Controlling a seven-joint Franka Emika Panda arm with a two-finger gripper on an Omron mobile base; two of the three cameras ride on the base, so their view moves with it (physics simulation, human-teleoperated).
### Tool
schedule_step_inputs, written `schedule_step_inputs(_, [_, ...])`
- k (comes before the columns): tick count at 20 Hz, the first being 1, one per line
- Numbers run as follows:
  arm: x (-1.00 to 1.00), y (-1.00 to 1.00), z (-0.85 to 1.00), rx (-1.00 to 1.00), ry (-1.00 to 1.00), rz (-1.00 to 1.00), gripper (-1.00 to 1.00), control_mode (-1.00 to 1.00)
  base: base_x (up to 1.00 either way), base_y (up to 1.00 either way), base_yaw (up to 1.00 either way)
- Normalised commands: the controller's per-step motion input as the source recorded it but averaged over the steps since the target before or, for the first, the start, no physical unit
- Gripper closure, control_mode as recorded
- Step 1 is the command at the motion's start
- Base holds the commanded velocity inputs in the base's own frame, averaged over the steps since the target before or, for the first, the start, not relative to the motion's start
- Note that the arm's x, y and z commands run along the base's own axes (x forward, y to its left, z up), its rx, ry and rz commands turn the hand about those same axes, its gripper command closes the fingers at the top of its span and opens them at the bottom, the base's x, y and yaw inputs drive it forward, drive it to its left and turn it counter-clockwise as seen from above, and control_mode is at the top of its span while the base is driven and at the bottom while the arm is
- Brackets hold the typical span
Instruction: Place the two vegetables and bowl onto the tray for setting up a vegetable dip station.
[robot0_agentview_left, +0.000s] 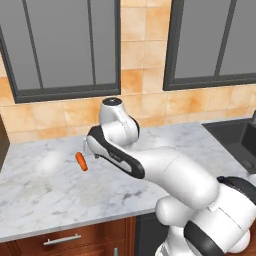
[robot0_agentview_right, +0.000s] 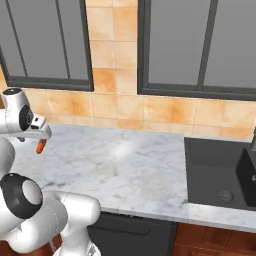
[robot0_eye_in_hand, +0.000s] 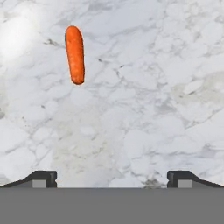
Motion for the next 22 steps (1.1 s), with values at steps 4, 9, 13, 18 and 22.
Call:
schedule_step_inputs(4, [0.24,0.3,-0.19,0.0,0.0,0.0,-1.0,-1.0,0.0,0.0,0.0])
schedule_step_inputs(9, [0.28,0.3,-0.2,0.0,0.0,0.0,-1.0,-1.0,0.0,0.0,0.0])
schedule_step_inputs(13, [0.22,0.1,-0.19,0.0,0.0,0.0,-1.0,-1.0,0.0,0.0,0.0])
schedule_step_inputs(18, [0.21,0.08,-0.18,0.02,0.0,0.0,-1.0,-1.0,0.0,0.0,0.0])
schedule_step_inputs(22, [0.2,0.04,-0.16,0.06,0.0,0.0,-1.0,-1.0,0.0,0.0,0.0])
